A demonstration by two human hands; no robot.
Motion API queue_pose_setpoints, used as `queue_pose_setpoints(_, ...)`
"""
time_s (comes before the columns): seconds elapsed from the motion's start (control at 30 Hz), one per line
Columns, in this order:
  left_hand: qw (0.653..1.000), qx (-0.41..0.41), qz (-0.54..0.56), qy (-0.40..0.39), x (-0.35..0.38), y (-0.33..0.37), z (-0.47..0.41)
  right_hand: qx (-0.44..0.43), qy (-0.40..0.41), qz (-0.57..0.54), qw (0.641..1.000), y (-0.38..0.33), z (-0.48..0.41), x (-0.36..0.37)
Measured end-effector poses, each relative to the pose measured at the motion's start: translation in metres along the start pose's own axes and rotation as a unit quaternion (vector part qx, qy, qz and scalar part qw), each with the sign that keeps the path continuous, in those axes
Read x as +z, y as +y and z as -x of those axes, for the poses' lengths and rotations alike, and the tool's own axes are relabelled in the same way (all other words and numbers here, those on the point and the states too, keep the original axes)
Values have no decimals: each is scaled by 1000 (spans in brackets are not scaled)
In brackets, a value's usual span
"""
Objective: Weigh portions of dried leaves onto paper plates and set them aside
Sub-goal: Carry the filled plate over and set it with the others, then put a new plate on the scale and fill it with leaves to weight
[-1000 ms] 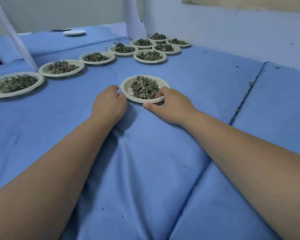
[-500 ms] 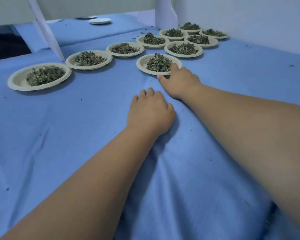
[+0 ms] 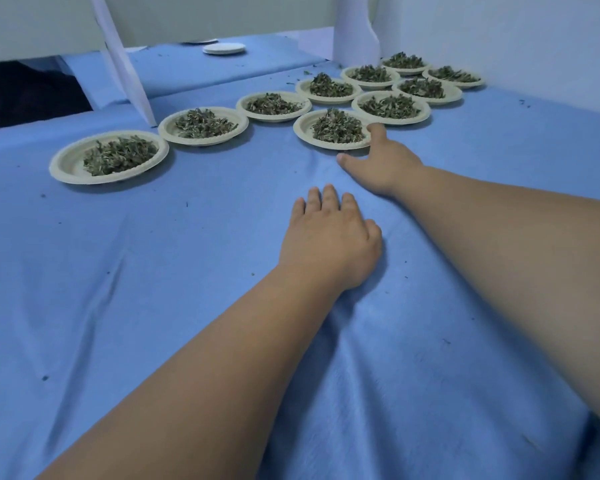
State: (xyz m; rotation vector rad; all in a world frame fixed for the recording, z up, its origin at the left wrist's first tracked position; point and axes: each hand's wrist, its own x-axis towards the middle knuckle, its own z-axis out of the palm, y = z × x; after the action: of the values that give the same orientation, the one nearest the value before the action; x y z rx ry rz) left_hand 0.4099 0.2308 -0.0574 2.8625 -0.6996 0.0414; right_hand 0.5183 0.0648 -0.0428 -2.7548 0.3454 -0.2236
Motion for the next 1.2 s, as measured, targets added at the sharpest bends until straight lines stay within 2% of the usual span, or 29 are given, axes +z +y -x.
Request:
queue_pose_setpoints(0.23, 998, 55, 40, -4, -3, 13, 6, -18, -35, -1, 999, 34, 69, -17)
queue_pose_setpoints(0.43, 972, 87, 217, 22, -4, 63, 28, -43, -95, -17, 994, 64, 157, -67)
queue_pose_setpoints(0.5, 966, 105, 235, 1, -1, 85, 40, -44, -126, -53, 990, 74, 192, -88)
queue_pose_setpoints(0.57, 957, 128, 258, -20, 0, 113, 51, -47, -125, -74, 988, 90, 227, -107)
queue_pose_setpoints(0.77, 912, 237, 334, 1, -2, 233, 85, 11, 33, -84, 996, 166, 330, -160)
queue_pose_setpoints(0.97, 864, 354, 357, 6, -1, 353, 126, 80, 152, -63, 983, 245, 428, -215)
queue_pose_setpoints(1.1, 842, 404, 357, 8, -5, 412, 153, 136, 259, -102, 951, 291, 501, -244)
queue_pose_setpoints(1.2, 827, 428, 365, 24, -8, 443, 161, 210, 319, -95, 919, 323, 549, -259)
